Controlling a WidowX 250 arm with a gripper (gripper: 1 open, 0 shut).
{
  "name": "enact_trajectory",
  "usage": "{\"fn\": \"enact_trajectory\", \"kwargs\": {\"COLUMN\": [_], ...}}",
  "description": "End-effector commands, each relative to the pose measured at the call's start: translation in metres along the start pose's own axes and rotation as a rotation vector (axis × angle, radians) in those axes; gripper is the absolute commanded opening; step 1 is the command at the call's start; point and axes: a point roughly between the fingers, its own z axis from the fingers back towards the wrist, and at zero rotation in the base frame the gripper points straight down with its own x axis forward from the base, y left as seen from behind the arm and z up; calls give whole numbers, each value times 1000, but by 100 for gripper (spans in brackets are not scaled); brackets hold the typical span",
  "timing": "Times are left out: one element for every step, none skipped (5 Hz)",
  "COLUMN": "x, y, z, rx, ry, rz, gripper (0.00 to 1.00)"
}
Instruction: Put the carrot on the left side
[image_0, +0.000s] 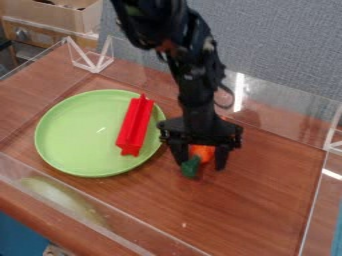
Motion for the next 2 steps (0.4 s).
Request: {"fn": "enact_trajectory", "kwargs": {"x": [19,23], "y": [-8,-9], "z": [18,36], "rx": [-32,-43], "ry": [-79,-103], "rz": [33,63], "gripper": [100,100]}}
